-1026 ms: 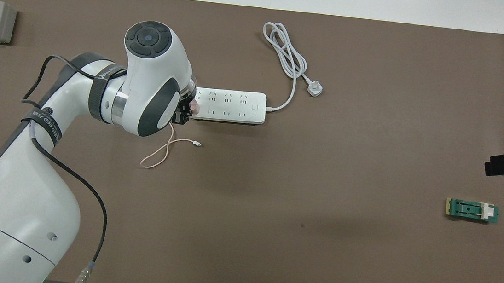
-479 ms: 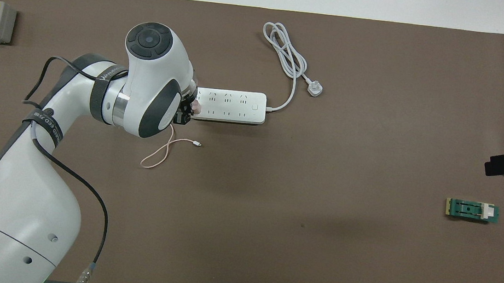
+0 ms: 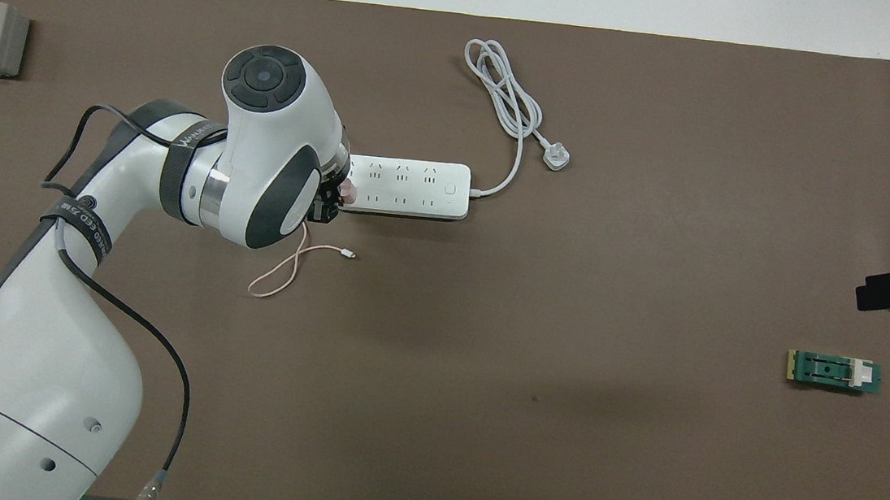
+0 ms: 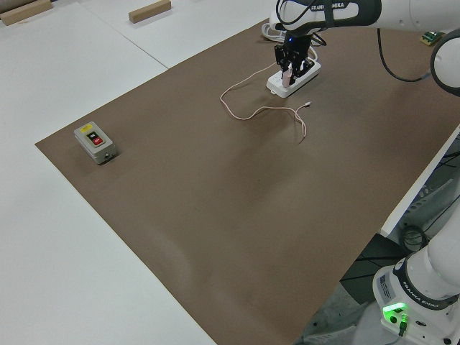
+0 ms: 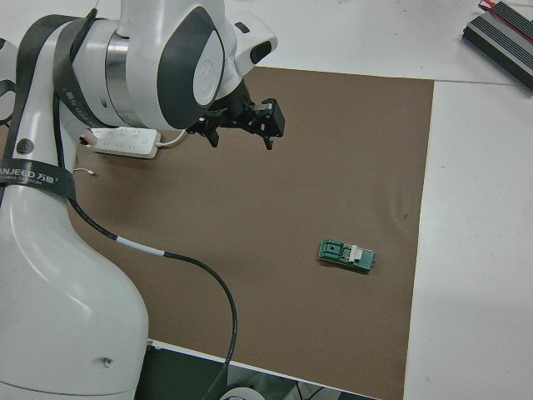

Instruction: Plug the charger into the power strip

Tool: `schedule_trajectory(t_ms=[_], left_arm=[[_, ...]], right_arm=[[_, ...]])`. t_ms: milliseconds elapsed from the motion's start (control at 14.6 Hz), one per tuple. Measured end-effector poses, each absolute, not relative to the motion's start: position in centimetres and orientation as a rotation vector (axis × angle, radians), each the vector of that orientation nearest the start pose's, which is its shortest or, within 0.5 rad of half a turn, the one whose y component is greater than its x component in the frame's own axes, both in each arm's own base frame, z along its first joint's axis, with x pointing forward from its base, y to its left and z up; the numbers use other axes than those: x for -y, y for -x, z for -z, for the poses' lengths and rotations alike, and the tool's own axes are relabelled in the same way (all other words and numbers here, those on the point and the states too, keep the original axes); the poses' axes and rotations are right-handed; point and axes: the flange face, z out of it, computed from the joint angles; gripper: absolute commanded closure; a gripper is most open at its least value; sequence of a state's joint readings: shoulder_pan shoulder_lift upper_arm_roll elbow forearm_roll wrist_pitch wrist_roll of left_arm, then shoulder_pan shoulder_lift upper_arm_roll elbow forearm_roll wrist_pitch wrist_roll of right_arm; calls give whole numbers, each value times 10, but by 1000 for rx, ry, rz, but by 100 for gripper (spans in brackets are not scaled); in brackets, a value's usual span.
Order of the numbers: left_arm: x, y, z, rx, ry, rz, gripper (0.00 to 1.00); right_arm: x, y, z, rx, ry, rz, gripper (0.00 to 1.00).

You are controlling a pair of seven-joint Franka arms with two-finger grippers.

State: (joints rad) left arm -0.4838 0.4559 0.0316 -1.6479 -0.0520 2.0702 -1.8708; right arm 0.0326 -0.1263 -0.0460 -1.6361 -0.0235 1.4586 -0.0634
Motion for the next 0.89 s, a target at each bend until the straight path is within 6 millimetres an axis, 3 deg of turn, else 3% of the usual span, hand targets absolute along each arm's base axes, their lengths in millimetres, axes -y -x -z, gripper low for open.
schedule_trajectory(t_ms=[889], left_arm=[[295, -591, -346, 2087, 2379, -22, 100]], right_arm=[[11, -501, -654, 76, 3155, -73, 0]])
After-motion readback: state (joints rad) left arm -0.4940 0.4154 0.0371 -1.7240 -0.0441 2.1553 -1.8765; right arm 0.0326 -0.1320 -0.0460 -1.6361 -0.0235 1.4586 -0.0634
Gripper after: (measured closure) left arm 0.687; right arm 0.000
